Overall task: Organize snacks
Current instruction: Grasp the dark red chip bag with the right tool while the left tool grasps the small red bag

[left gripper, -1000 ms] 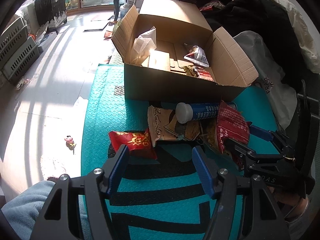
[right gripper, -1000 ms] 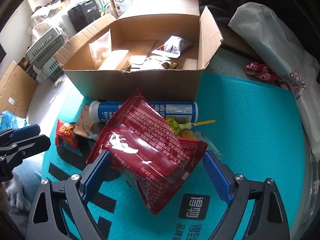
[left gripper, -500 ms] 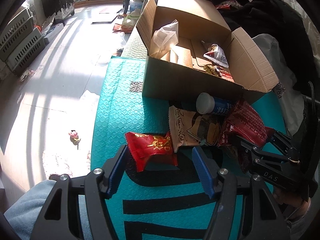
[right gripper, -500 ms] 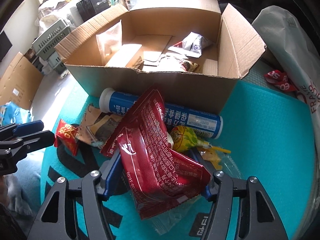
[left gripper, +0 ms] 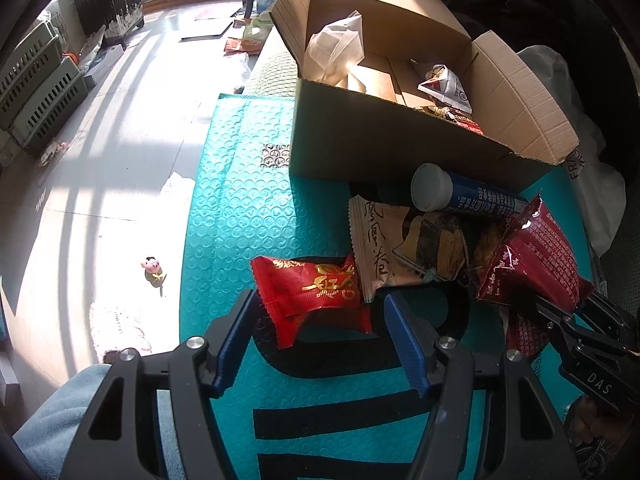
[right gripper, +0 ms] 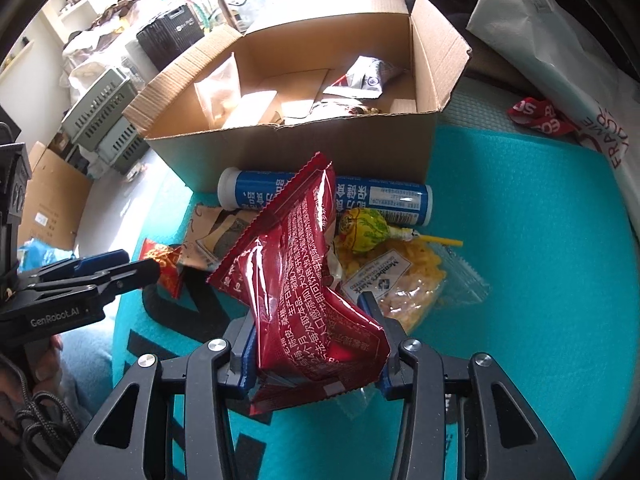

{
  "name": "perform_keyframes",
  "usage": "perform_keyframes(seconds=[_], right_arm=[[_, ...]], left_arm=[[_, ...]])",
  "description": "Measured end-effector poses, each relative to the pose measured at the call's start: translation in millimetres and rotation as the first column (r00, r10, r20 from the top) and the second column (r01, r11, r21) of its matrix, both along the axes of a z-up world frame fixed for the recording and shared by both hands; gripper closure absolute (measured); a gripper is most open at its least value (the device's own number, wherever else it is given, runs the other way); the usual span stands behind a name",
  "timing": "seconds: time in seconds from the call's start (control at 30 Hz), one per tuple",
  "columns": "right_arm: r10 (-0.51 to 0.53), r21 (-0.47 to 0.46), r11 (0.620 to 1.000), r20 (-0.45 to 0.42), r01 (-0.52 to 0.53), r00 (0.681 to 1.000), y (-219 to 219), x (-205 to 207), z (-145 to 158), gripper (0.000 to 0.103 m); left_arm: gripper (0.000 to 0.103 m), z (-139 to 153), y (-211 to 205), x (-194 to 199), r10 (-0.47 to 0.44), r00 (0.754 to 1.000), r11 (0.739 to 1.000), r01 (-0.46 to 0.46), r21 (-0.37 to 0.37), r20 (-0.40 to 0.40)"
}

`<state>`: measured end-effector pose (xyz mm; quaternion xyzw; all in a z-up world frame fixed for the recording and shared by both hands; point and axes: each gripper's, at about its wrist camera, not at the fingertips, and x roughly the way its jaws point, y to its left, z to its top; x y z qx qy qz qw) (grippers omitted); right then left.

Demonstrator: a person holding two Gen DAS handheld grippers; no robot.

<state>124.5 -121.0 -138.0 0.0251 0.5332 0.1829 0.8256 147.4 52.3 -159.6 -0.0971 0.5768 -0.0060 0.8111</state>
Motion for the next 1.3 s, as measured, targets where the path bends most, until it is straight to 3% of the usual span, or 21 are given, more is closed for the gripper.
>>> perform_keyframes(seconds=[0.17,0.4,0.53,0.6,1.13,1.3], right_arm=[[-0.019,0.014,1.0,-0.021,0.019,1.0,-0.3,-0.8,-0.1,0.06],[-0.012,0.022,1.0,-0.042,0.012,0.999,3.2,-5.1,-3.8,0.06],[-0.011,0.027,1.0,-0.042,0.012,0.999,3.4,-6.8,-2.7,0.06],[-0.012,0.028,1.0,-0.043,0.013,0.999,3.4,-6.5,-2.3,0.06],[-0.02,0.039,0.999,-0.054,0.023,0.998,-5.1,-38.6,4.6,0.06],[-0.019,0.023,1.0,-0.09,0.021,0.996,-8.9,-54.7,-4.2,0.06]], left_arm=[[0.039,-13.8,-1.4,5.6,0.006,0.999,1.0,-0.006,0.008,-0.041],[0.039,-17.0,0.1,8.3,0.02,1.0,1.0,-0.02,0.014,-0.013],[0.055,-17.4,2.9,3.1,0.006,1.0,1.0,-0.006,0.002,0.007],[0.056,-17.6,1.6,3.0,0.003,1.0,1.0,-0.003,0.003,0.006],[0.059,-12.3,-27.7,-45.8,-0.061,0.996,0.996,0.057,-0.062,-0.064],[0.059,-8.3,-51.8,-57.8,-0.125,0.991,0.992,0.124,-0.021,-0.051]])
